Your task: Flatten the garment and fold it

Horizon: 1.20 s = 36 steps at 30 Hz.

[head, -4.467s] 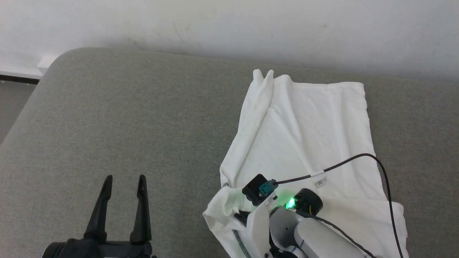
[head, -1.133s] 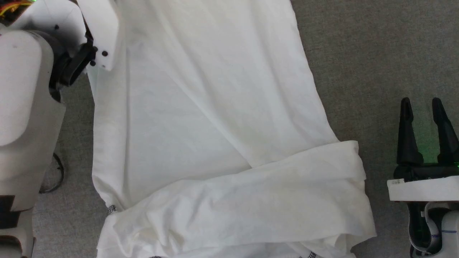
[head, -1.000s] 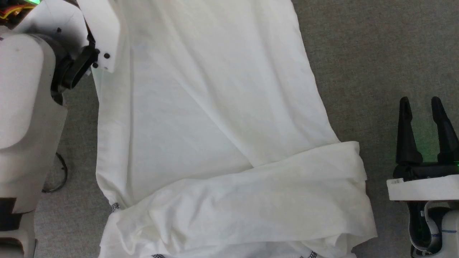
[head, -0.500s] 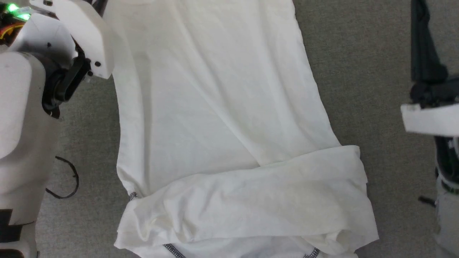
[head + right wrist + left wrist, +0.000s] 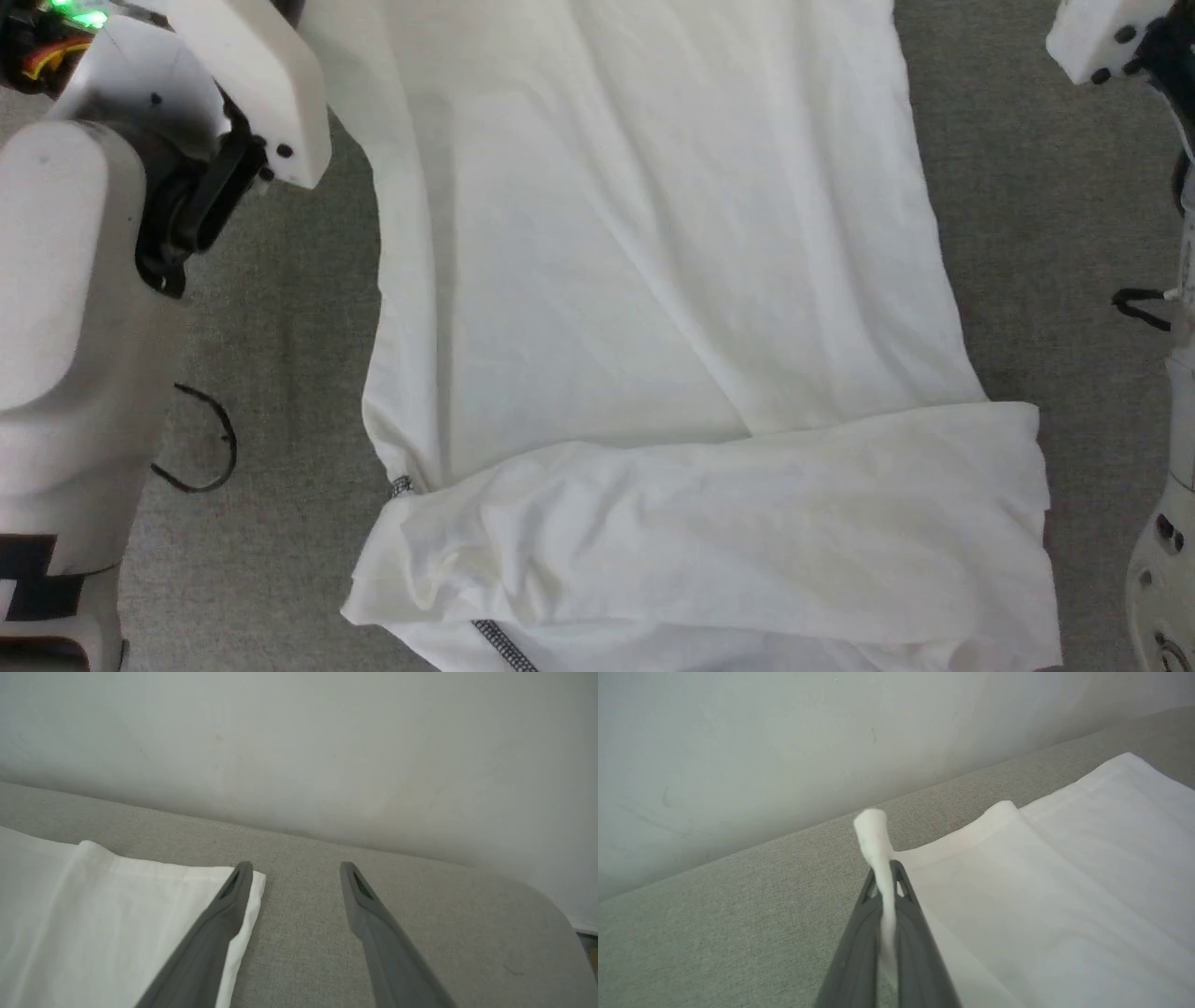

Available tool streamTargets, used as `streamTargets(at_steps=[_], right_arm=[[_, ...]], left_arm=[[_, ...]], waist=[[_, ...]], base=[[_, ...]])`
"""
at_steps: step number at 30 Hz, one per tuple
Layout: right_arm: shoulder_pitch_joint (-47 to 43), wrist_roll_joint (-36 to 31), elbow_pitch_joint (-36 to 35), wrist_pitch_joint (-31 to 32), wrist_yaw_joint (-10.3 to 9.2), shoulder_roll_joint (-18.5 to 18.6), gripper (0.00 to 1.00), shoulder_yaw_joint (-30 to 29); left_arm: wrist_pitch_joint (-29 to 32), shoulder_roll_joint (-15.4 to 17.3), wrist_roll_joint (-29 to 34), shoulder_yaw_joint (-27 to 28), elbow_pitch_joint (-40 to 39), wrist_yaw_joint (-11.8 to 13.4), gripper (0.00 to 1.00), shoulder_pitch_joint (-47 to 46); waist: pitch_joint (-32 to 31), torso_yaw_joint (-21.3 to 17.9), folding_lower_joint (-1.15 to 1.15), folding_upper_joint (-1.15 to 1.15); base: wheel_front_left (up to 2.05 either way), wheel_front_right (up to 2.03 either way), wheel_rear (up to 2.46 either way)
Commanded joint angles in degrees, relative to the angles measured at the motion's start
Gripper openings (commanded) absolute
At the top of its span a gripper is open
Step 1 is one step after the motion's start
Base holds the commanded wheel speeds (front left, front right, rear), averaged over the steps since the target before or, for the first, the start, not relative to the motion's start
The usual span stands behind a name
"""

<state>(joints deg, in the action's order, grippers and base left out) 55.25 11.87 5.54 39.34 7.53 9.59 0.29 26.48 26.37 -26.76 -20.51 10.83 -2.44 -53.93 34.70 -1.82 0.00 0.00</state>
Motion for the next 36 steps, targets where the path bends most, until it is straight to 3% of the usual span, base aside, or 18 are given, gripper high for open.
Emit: streamTargets(at_steps=[1,10,21,22,24,36], right_arm=[[1.54,-0.76,1.84,1.35,-0.04,-0.68,1.0,-0.34],[5.8,-3.86,9.5,9.24,-0.04,-1.95,1.0,-0.82],[6.33,-4.99,11.52,10.9,-0.04,-2.54,1.0,-2.73],[6.45,-5.25,11.68,10.77,-0.04,-2.56,0.9,-2.94],[6.66,-5.88,12.09,10.52,-0.04,-2.76,0.0,-3.56],[6.17,-5.88,12.28,2.03,-0.04,-2.23,0.0,-4.85]], left_arm=[[-0.62,-0.52,-0.13,-0.16,0.03,0.06,0.0,-1.11],[-2.21,-2.38,0.09,-1.62,1.6,-0.54,0.0,-3.79],[-3.7,-3.79,-0.28,-2.67,4.11,-1.33,0.0,-6.32],[-3.86,-3.82,-0.31,-2.71,4.35,-1.39,0.0,-6.47],[-4.18,-3.83,-0.39,-2.78,4.87,-1.49,0.0,-6.68],[-11.03,-2.03,0.25,-1.68,6.26,-1.71,0.0,-6.02]], waist=[[2.8,2.36,0.0,0.0],[6.4,5.17,0.0,0.0],[8.14,7.33,0.0,0.0],[8.24,7.41,0.0,0.0],[8.3,7.42,0.0,0.0],[2.29,5.31,0.0,0.0]], base=[[0.0,0.0,0.0],[0.0,0.0,0.0],[0.0,0.0,0.0],[0.0,0.0,0.0],[0.0,0.0,0.0],[0.0,0.0,0.0]])
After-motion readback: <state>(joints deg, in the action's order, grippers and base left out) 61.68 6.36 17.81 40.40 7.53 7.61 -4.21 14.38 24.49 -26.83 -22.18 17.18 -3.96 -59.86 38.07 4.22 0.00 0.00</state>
